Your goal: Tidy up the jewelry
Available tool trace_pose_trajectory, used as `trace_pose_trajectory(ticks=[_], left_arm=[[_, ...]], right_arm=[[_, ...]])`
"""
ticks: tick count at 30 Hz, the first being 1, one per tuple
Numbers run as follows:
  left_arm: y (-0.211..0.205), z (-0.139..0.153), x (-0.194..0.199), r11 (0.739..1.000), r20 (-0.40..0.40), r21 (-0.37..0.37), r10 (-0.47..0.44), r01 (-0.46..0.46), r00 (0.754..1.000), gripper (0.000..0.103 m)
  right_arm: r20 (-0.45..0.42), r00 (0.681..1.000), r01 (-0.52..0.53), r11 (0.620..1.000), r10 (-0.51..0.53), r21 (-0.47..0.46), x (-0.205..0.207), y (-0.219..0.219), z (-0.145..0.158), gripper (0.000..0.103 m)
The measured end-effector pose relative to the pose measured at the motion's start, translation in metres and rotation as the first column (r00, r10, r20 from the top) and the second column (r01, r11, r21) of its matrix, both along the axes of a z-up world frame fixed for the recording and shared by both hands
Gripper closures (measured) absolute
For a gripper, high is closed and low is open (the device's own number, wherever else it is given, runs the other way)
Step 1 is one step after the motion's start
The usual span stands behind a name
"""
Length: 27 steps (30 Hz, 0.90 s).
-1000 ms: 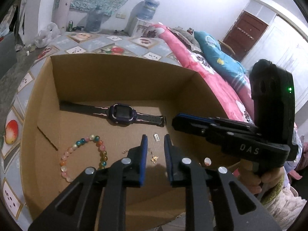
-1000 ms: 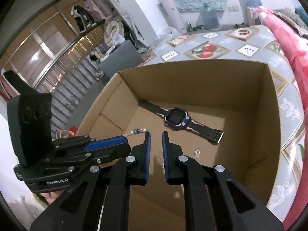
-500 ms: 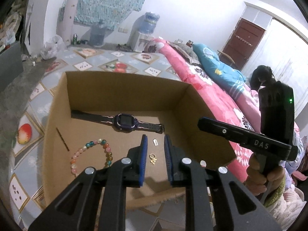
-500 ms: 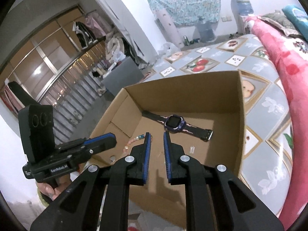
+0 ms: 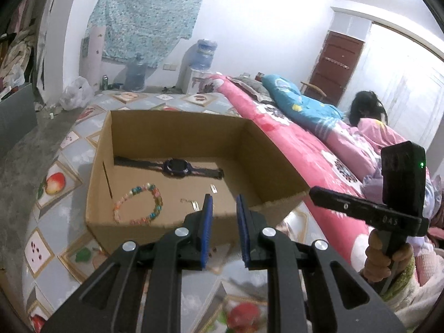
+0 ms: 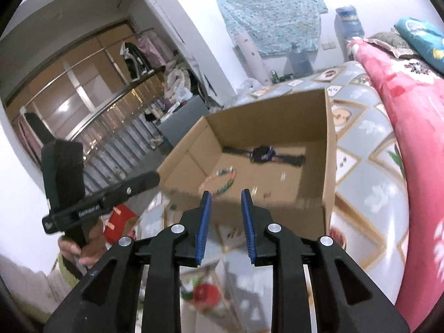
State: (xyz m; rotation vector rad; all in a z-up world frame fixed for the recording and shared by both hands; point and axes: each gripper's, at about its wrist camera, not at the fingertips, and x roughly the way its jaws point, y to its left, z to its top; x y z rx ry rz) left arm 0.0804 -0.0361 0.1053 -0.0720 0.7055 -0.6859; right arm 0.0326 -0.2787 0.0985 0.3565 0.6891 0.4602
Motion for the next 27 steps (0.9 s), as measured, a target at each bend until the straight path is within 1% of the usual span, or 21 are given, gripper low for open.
trace_pose_trajectory(ticks=[4,8,11,13,15,17,20,27], left_arm=[[-0.003,-0.016,-0.016,0.999,-0.014,0.028,-0.019,0.020,1.000,0.086],[-0.009,-0.039,-0.027,0.998,-0.061,0.055,-0.029,0.032,0.998,0.086],[-0.013,-0.056,-0.033,0.996,-0.087,0.088,-0.018,0.025,0.996,0.086],[-0.015,-0.066,-0.036,0.994,-0.099,0.111,-0.006,0.017,0.995,0.086],[-0.019,-0.076,-0.038,0.989,-0.103,0.148,0.015,0.001,0.995,0.086],[-0.022,-0.083,-0.039,0.984,-0.105,0.176,0.028,-0.009,0.994,0.086],[-0.024,-0.094,-0.038,0.978,-0.110,0.209,0.038,-0.015,0.993,0.086],[-0.028,-0.101,-0.033,0.971,-0.106,0.237,0.048,-0.022,0.993,0.086]], right_arm=[[-0.036,0.999,-0.012,0.999,0.011,-0.043,-0.019,0.011,-0.016,0.075],[-0.111,0.994,-0.017,0.999,0.013,-0.035,-0.025,0.017,-0.040,0.073],[-0.193,0.981,0.000,0.997,-0.015,-0.074,-0.022,0.022,-0.063,0.073],[-0.213,0.976,0.012,0.993,-0.037,-0.117,-0.020,0.025,-0.071,0.073],[-0.218,0.974,0.024,0.986,-0.061,-0.166,-0.020,0.029,-0.077,0.068],[-0.210,0.975,0.033,0.979,-0.076,-0.200,-0.020,0.030,-0.079,0.060],[-0.200,0.975,0.040,0.966,-0.094,-0.257,-0.018,0.034,-0.083,0.058],[-0.207,0.972,0.042,0.953,-0.108,-0.301,-0.029,0.035,-0.097,0.057]])
